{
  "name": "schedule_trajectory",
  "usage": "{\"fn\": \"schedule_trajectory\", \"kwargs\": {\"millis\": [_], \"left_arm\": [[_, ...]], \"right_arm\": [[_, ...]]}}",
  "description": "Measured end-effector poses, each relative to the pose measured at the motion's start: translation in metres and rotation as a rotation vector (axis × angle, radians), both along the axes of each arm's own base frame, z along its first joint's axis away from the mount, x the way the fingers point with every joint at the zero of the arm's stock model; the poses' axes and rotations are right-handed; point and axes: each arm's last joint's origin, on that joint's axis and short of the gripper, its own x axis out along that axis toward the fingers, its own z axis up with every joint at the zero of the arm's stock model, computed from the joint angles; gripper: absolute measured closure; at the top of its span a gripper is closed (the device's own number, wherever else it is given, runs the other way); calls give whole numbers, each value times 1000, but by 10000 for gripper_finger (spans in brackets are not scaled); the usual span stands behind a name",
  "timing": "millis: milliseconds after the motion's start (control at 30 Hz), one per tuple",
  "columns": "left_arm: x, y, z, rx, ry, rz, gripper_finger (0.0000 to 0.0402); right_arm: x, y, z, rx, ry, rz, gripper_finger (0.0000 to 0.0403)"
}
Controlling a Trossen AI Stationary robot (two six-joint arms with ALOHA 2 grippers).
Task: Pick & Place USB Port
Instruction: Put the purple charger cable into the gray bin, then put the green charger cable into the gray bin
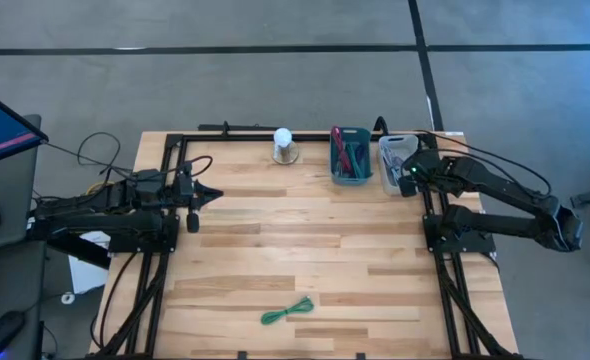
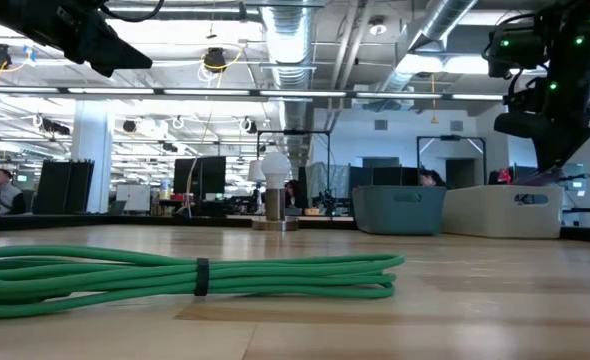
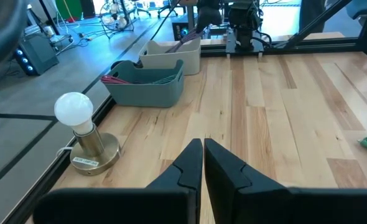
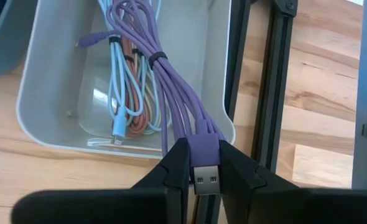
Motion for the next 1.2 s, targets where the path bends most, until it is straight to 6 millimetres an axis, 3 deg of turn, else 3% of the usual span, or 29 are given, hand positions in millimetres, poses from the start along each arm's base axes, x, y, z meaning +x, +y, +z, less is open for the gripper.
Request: {"fn": "schedule_trajectory", "kwargs": {"millis": [333, 600, 733, 967, 1200], "left_arm": [[0, 0, 0, 0, 0, 0, 385], [0, 0, 0, 0, 0, 1, 385], [0, 0, 0, 0, 0, 1, 385], [0, 0, 0, 0, 0, 0, 385], [0, 0, 0, 0, 0, 0, 385]], "right_arm": [[3, -2, -2, 7, 5, 9, 346], [7, -5, -4, 12, 19, 15, 188], [7, -5, -4, 12, 20, 18, 144], [13, -6, 19, 43, -49, 137, 144], [33, -4, 55, 127, -376, 313, 157]]}}
